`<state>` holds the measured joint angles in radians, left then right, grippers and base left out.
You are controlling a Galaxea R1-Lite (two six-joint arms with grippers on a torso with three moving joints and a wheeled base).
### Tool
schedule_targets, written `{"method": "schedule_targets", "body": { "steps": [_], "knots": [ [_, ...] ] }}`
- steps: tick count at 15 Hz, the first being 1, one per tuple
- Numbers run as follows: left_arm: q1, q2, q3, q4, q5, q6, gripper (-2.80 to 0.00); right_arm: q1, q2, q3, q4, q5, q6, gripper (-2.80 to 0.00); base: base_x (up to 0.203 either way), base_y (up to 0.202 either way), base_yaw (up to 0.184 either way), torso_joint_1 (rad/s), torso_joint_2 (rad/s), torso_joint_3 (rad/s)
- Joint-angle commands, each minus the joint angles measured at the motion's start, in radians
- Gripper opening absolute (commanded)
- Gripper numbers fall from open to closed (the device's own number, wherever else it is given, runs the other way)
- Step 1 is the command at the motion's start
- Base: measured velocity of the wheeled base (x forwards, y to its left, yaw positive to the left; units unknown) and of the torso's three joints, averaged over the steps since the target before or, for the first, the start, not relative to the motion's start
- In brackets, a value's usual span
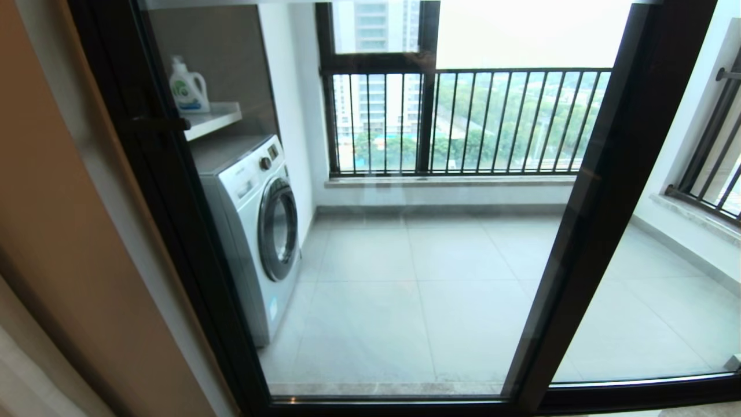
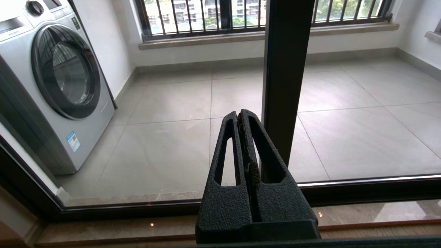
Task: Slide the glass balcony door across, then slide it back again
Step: Open the slid door
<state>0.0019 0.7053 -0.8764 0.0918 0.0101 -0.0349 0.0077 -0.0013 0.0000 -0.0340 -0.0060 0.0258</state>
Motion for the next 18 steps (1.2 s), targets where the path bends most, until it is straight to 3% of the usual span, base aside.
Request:
{"method": "schedule_targets", "body": {
  "steps": [1,4,8,15,18],
  "knots": [
    [0.002,0.278,-0.140,-0.075,0.007,-0.005,-2.80,0.000,0.001,0.012,-0.001,0.000,0.000,-2.80,0.000,0.000,0.000,0.000,0.00,0.000],
    [0.002,0.496,-0.276,-0.205,-0.007,-0.006,-2.80,0.000,0.001,0.012,0.000,0.000,0.000,-2.80,0.000,0.000,0.000,0.000,0.00,0.000],
    [0.003,0.701,-0.405,-0.248,-0.133,-0.010,-2.80,0.000,0.001,0.012,-0.001,0.000,0.000,-2.80,0.000,0.000,0.000,0.000,0.00,0.000],
    [0.081,0.977,-0.668,-0.252,-0.160,-0.008,-2.80,0.000,0.000,0.012,0.000,0.000,0.000,-2.80,0.000,0.000,0.000,0.000,0.00,0.000],
    [0.089,1.033,-0.708,-0.251,-0.159,-0.004,-2.80,0.000,0.001,0.012,-0.001,0.000,0.000,-2.80,0.000,0.000,0.000,0.000,0.00,0.000]
  ]
}}
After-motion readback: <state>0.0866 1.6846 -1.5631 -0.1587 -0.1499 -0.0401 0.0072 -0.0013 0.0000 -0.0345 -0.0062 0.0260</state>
